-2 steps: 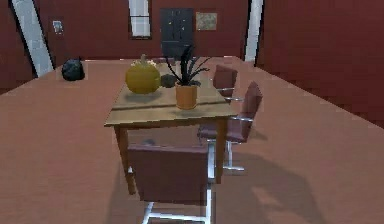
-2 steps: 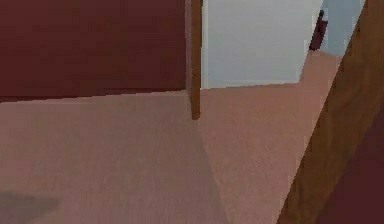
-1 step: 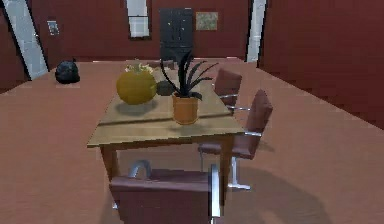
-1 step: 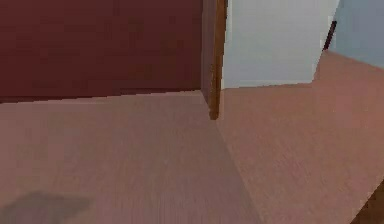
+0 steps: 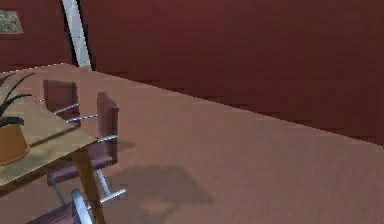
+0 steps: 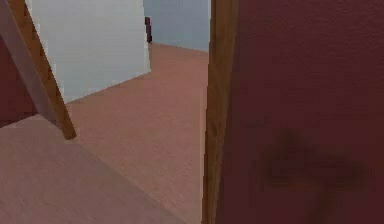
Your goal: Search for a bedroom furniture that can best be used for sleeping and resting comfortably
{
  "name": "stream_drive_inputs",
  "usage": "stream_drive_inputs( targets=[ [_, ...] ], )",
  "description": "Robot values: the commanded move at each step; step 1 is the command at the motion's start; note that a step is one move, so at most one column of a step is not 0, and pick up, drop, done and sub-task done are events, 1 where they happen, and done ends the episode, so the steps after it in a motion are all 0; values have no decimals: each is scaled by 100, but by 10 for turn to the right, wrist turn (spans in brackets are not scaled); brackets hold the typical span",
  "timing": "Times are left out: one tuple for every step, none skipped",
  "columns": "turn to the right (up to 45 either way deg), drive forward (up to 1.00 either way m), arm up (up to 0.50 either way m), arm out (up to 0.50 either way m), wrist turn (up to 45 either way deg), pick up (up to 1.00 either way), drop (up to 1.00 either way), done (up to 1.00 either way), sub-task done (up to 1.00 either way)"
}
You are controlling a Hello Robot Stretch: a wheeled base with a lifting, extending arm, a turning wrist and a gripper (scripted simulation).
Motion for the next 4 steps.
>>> stream_drive_inputs(
  targets=[
    [150,0,0,0,0,0,0,0,0],
    [0,55,0,0,0,0,0,0,0],
    [-210,0,0,0,0,0,0,0,0],
    [0,100,0,0,0,0,0,0,0]
  ],
)
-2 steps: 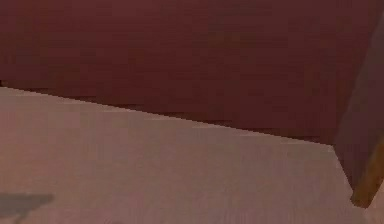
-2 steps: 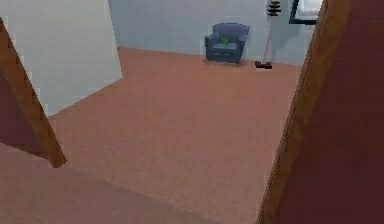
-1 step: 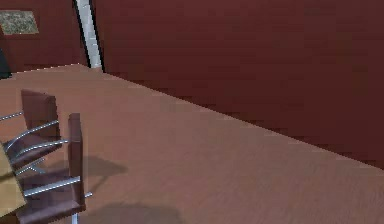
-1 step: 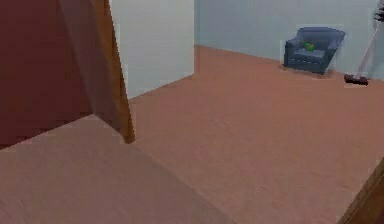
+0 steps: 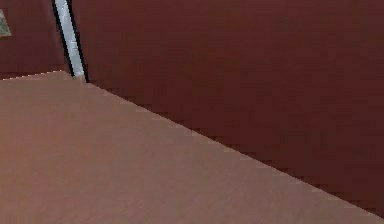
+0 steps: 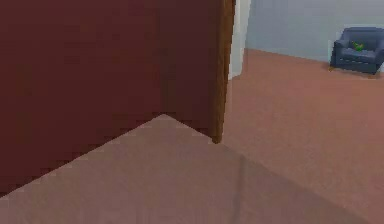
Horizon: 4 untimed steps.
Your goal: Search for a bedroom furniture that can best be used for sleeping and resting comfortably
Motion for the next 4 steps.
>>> stream_drive_inputs(
  targets=[
    [-60,0,0,0,0,0,0,0,0],
    [0,50,0,0,0,0,0,0,0],
    [-300,0,0,0,0,0,0,0,0],
    [0,100,0,0,0,0,0,0,0]
  ],
)
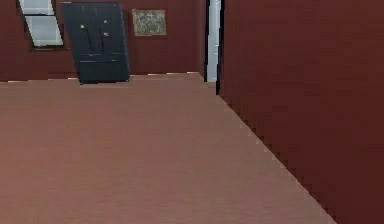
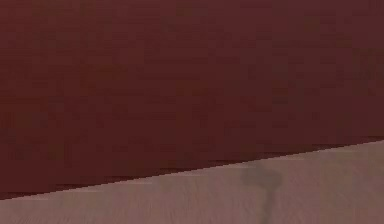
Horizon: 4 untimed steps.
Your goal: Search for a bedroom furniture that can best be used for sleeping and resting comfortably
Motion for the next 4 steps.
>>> stream_drive_inputs(
  targets=[
    [0,100,0,0,0,0,0,0,0],
    [0,100,0,0,0,0,0,0,0],
    [0,100,0,0,0,0,0,0,0],
    [-30,0,0,0,0,0,0,0,0]
  ],
)
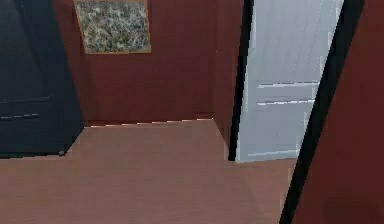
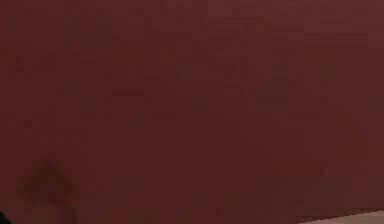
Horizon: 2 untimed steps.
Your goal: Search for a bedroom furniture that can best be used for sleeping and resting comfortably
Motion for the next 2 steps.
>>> stream_drive_inputs(
  targets=[
    [0,100,0,0,0,0,0,0,0],
    [-180,0,0,0,0,0,0,0,0]
  ],
)
